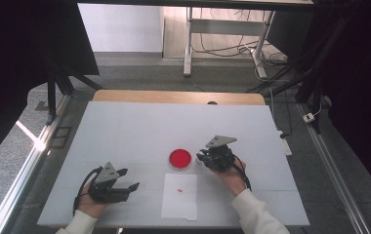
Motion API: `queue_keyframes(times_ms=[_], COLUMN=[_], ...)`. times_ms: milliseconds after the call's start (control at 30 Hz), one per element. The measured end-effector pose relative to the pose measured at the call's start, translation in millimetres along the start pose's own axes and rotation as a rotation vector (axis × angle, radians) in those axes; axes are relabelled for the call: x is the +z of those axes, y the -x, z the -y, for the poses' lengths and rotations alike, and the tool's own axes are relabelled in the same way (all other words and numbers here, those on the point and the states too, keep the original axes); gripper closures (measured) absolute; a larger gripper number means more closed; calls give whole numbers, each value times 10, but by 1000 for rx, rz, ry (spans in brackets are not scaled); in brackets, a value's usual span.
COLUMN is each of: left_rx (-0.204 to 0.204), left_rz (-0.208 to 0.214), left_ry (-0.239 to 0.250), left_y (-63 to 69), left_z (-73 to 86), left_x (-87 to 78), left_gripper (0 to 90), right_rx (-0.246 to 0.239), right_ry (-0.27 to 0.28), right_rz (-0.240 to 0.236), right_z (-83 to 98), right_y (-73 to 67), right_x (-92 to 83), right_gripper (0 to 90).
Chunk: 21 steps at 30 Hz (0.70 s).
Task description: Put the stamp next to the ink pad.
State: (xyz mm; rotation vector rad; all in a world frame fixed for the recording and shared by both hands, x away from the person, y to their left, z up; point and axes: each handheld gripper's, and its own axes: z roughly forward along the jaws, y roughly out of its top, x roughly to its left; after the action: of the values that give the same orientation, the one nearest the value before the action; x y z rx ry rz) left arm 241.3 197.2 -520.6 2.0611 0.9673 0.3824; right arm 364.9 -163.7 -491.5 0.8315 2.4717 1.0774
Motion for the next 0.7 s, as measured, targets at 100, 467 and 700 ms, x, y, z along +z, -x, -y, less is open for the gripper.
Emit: queue_keyframes(times_ms=[100, 467, 700], left_rx=[0, -20, -20], left_rz=[0, -3, -7], left_ry=[-2, 4, 3], left_y=[-4, -16, -21], left_z=[1, 2, 4], left_x=[0, -2, 0], left_gripper=[315, 303, 302], right_rx=[-7, -19, -14], right_ry=[-9, -24, -16], right_rz=[-1, 1, 10], right_z=[7, 21, 23], right_y=[2, -26, -37], right_x=[25, 78, 71], right_gripper=[746, 729, 620])
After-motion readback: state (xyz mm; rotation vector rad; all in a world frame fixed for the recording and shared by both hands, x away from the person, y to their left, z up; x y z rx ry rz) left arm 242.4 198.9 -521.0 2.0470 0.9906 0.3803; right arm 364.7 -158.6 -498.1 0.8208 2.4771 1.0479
